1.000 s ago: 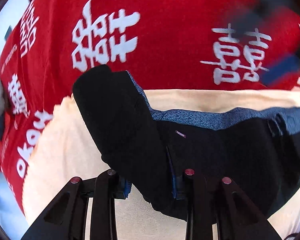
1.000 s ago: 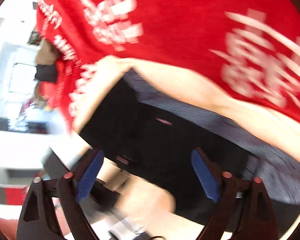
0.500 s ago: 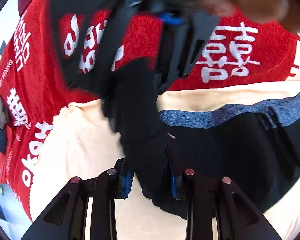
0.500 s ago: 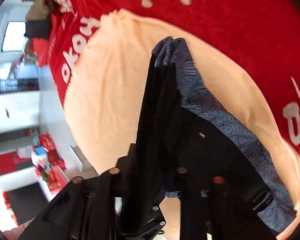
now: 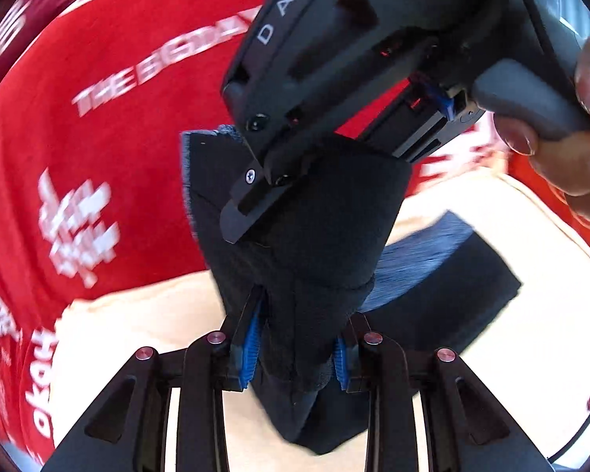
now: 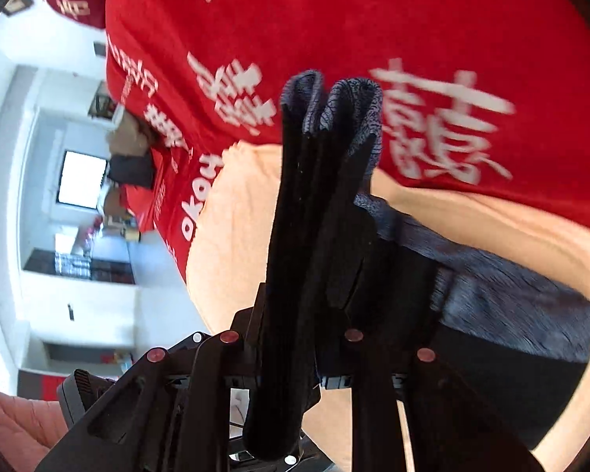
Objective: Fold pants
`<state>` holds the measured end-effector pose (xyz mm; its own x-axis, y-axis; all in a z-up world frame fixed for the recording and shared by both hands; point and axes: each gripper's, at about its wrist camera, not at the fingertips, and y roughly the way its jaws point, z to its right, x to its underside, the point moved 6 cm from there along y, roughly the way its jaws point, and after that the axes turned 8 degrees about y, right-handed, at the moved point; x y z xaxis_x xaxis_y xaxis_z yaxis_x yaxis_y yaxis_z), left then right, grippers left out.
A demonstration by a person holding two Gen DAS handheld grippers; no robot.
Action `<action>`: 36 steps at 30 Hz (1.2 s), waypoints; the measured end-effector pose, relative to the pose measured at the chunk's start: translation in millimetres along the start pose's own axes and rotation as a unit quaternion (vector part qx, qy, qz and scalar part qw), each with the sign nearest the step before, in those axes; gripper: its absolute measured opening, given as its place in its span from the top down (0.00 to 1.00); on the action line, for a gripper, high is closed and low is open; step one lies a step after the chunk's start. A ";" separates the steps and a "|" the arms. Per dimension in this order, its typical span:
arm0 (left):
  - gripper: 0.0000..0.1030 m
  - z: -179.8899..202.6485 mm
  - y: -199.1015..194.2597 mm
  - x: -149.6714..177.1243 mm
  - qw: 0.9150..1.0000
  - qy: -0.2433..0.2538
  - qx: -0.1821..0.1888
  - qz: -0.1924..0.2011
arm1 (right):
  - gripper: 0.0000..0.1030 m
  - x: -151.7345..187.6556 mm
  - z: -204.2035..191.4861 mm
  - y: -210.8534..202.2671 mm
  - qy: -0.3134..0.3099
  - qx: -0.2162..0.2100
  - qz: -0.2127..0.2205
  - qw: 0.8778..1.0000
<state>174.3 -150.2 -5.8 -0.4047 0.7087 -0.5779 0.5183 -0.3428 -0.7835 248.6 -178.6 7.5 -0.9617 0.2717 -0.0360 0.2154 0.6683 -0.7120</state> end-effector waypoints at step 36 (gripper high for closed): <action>0.28 58.4 59.6 35.0 0.979 -0.080 0.037 -0.185 | 0.28 105.3 240.9 -72.6 0.131 0.203 0.074 0.967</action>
<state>147.0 -181.9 -86.0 -0.6708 0.6889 -0.2748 0.2600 -0.1286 -0.9570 90.8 -365.3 -113.5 -0.8374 0.5463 -0.0179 0.2123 0.2950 -0.9316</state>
